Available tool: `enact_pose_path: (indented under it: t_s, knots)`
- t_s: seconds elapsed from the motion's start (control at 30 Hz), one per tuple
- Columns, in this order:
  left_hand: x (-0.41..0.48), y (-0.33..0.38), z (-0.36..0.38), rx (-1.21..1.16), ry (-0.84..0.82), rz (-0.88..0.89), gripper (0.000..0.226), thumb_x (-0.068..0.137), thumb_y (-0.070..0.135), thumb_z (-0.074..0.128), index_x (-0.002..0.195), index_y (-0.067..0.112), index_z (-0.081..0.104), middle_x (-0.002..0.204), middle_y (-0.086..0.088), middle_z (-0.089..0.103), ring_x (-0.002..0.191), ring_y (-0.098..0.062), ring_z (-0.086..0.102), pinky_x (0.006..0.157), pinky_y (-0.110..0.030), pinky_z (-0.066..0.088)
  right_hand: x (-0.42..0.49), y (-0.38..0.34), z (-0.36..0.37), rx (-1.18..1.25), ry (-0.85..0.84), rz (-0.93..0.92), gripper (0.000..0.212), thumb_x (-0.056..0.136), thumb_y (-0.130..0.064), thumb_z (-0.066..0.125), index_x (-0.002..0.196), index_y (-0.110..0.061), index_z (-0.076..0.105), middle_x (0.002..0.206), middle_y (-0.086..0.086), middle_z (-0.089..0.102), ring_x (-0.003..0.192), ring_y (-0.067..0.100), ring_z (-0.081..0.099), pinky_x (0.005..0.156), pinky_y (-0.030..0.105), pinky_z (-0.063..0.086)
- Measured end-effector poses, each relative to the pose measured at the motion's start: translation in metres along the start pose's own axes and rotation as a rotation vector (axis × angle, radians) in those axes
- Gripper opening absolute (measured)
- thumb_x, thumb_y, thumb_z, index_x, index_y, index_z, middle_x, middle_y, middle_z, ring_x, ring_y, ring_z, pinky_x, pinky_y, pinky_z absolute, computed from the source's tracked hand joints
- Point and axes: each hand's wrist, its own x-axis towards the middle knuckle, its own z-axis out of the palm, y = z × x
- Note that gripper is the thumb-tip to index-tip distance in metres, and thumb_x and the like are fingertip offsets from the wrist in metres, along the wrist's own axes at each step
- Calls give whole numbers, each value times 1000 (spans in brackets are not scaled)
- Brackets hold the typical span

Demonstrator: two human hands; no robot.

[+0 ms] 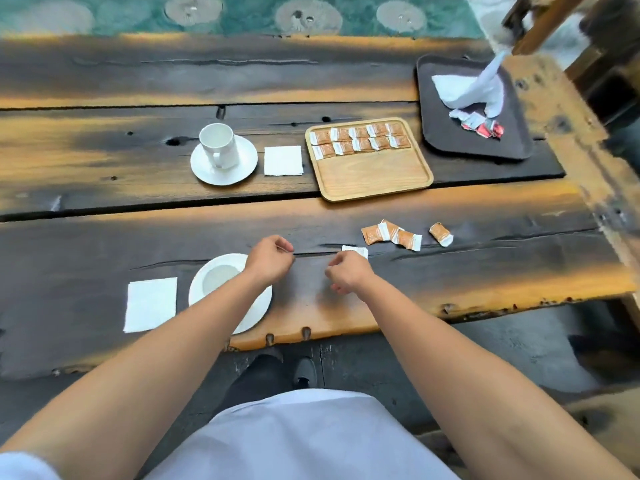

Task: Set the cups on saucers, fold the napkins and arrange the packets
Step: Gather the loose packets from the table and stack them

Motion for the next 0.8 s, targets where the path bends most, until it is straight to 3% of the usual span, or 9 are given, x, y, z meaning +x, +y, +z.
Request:
enact_pose_path:
  t_s: [0.13,0.37,0.5,0.67,0.8]
  knots:
    - [13,19,43,101,-106,21,11,83,8,60,90,16,62,86,-10,67,92,-34,66,81,-38,54,12,25,-31,40,31,78,24,88,-11,59,111,-6,65,115,19,68,108,35,66,94,45,55]
    - [50,42,105,206,-288,14,15,81,6,53,89,18,59,101,-19,70,98,-37,65,82,-39,56,32,62,-72,39,63,209,20,89,-14,57,106,-7,67,100,17,73,91,33,73,85,42,59]
    - [64,53,136,274,-348,15,19,79,8,53,89,23,57,108,-14,68,102,-35,62,82,-33,50,48,84,-87,9,88,258,19,90,-17,58,105,-10,67,111,14,71,107,32,66,97,43,53]
    - [63,46,148,294,-288,-78,16,78,8,53,83,22,59,99,-6,68,99,-28,62,75,-29,47,66,96,-80,-93,51,177,25,91,-20,59,114,-13,66,123,11,66,122,30,56,105,34,44]
    - [52,31,154,235,-257,-193,15,81,9,57,74,23,58,83,-2,67,91,-28,67,75,-33,55,84,90,-75,-224,12,16,29,89,-17,56,117,-14,63,122,12,66,120,32,56,96,35,46]
